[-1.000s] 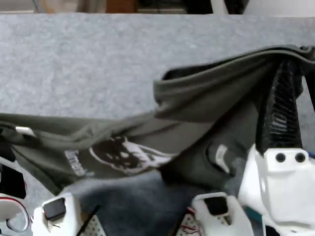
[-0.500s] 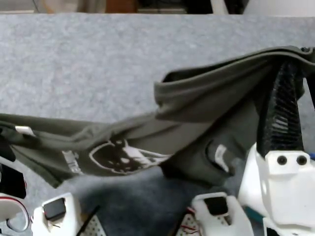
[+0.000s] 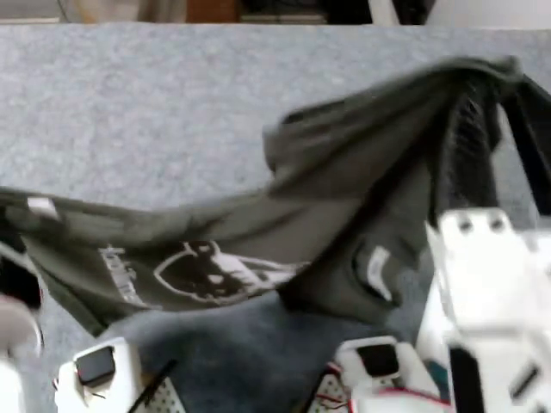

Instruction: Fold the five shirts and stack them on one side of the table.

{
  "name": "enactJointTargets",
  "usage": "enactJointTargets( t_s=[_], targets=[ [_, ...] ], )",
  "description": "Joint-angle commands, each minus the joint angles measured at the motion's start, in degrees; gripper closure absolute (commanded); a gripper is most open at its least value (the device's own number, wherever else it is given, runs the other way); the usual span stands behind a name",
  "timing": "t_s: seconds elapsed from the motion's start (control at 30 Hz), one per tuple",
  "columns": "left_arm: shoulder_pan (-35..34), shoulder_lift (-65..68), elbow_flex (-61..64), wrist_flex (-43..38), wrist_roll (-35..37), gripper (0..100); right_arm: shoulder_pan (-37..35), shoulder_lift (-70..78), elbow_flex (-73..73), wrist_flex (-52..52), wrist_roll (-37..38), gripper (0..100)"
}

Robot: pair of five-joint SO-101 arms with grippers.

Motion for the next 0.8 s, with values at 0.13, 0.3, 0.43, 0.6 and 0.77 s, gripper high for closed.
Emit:
enactJointTargets(
  t_s=[0.13, 0.3, 0.43, 0.6, 0.77],
  targets=[
    [0.3, 0.6, 31.5, -30.9, 0.0, 98, 0.9, 0.1, 26.1, -20.5, 0.5, 99.5],
    [1.2, 0.7, 51.8, -57.2, 0.0, 98, 0.7, 0.3, 49.0, -43.6, 0.5, 99.5],
    [4.9, 0.7, 66.4, -77.6, -0.4, 98, 0.7, 2.5, 63.1, -61.1, 0.5, 99.5],
    [7.7, 3.3, 75.0, -93.8, -0.4, 98, 0.7, 11.3, 65.7, -70.9, 0.4, 99.5],
    [7.6, 15.9, 69.5, -94.9, -0.4, 98, 0.9, 20.4, 60.2, -71.6, 0.0, 99.5]
  ],
)
